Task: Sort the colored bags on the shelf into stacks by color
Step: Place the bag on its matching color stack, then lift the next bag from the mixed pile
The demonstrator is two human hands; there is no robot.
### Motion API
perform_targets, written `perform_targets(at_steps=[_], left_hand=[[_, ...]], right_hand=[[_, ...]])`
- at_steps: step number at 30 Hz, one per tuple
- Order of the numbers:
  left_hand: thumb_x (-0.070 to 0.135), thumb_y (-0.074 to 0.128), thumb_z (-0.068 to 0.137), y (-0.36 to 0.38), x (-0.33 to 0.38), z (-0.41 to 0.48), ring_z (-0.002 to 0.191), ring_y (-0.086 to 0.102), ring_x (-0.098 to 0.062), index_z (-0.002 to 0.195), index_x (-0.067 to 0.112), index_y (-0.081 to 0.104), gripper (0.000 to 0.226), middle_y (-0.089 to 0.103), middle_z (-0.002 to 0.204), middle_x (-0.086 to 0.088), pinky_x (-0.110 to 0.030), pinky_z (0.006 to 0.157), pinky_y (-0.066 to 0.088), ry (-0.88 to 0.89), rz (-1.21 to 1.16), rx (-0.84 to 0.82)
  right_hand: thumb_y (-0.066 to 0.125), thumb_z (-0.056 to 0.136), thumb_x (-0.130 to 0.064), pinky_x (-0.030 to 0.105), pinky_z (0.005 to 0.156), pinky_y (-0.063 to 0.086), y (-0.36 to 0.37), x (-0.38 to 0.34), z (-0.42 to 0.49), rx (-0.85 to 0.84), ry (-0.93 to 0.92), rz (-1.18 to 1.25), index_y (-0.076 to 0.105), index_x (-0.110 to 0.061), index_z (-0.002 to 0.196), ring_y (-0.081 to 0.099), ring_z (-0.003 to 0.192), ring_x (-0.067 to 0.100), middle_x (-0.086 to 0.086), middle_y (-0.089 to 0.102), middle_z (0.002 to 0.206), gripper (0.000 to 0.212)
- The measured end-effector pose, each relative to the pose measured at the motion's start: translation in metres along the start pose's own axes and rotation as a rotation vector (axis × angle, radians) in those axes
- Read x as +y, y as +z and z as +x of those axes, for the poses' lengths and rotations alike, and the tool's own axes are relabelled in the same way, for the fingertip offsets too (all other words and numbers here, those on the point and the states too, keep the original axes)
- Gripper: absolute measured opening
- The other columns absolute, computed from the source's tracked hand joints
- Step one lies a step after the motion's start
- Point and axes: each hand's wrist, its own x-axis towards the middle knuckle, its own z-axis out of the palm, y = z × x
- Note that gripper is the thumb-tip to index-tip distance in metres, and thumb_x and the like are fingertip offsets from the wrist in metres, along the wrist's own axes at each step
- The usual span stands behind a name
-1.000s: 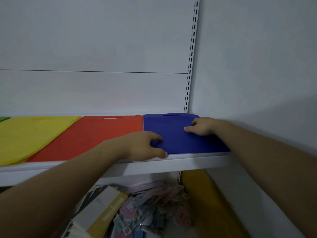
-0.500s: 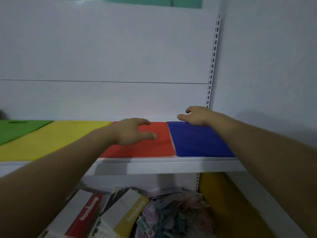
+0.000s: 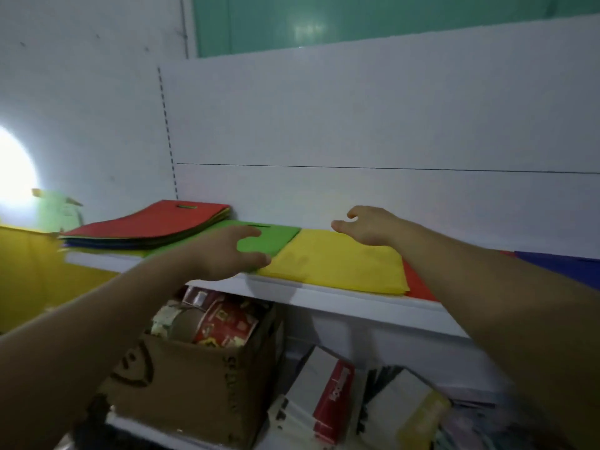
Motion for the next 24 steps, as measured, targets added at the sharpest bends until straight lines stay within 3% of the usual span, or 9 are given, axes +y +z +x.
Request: perform_targets(at_steps=[5,12,24], left_hand=[[0.056,0.057,0.083,-0.037,-0.090,-0.027,0.134,0.037,-0.020,0.144,0.025,0.034,0.072,0.035,0.150,0.000,-0.035,0.108,0.031,-0.124,0.018,0.041],[0.051,0.058,0.085,-0.065,-0.185,-0.032,0.134,0.036,-0.017,0.144,0.023,0.035,0.069,0.038,0.148,0.003,-0.033,0.107,0.030,-0.257,0.015,0.131],[0.058,0.052,0.085,-0.099,-0.318,0.071,0.128,0.044,-0.022,0.143,0.029,0.035,0.067,0.040,0.147,-0.002,-0.035,0.101,0.036,-0.391,0.026,0.144]], right_hand=[[0.041,0.092,-0.062,0.034,0.105,0.033,0.034,-0.106,0.038,-0.053,-0.125,0.047,0.031,-0.011,0.148,0.034,0.137,0.028,0.010,0.031,0.153,0.076],[0.043,0.088,-0.066,0.034,0.096,0.039,0.082,-0.218,0.103,-0.077,-0.247,0.098,0.041,-0.014,0.139,0.045,0.127,0.028,0.009,0.045,0.143,0.073],[0.045,0.088,-0.064,0.035,0.103,0.039,0.149,-0.304,0.266,-0.118,-0.232,-0.012,0.036,-0.012,0.143,0.043,0.130,0.029,0.011,0.042,0.145,0.077]])
